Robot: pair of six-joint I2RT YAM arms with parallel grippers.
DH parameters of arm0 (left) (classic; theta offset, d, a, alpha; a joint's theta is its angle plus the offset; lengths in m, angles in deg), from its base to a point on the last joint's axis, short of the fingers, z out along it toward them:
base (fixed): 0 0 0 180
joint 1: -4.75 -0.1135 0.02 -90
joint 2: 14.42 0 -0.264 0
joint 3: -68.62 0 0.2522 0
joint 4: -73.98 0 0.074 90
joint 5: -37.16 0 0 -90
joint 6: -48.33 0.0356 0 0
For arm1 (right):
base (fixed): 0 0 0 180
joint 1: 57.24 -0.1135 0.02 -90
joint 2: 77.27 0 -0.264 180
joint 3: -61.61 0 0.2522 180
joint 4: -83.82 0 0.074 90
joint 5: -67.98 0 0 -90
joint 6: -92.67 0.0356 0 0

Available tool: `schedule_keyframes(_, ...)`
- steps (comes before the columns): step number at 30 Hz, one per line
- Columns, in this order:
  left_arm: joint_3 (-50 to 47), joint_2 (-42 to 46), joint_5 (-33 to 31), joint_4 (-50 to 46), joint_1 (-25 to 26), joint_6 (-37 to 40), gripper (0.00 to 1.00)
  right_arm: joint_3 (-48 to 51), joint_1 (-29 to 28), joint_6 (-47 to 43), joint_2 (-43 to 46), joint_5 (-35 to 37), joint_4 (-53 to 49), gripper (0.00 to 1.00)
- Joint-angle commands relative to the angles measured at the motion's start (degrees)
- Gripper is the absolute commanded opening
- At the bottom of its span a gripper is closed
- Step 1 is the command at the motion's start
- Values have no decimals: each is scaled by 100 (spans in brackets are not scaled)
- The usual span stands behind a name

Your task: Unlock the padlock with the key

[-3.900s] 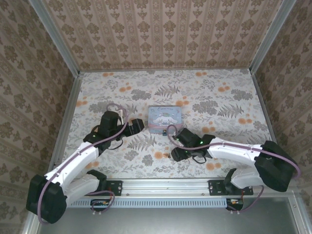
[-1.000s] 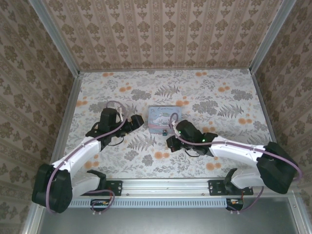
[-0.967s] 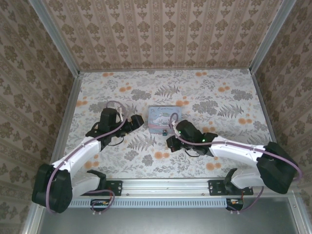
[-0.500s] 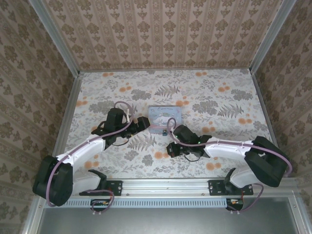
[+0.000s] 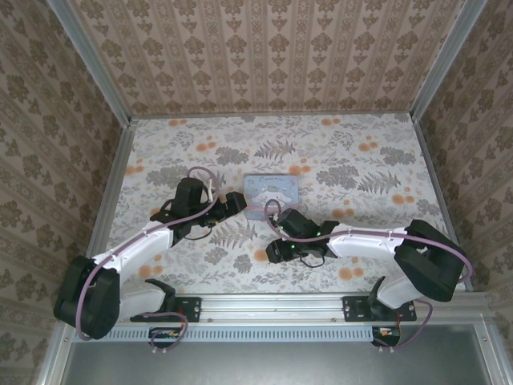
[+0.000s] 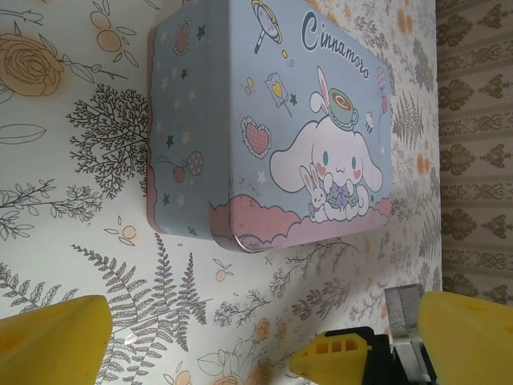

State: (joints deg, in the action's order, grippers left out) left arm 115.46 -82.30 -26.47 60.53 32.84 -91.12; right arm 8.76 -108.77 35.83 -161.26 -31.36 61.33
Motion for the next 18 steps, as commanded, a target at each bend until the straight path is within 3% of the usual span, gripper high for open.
schedule_keyframes(1,-31,-46,-38,100,29,17,100,-151,-51,-20,163,287,-369,48)
schedule_keyframes(13,-12,-112,-75,107,82,17,100,-91,-197,171,167,637,-472,42)
schedule_keyframes(18,-21,-121,-71,123,99,15,100,-39,-166,287,180,670,-476,48)
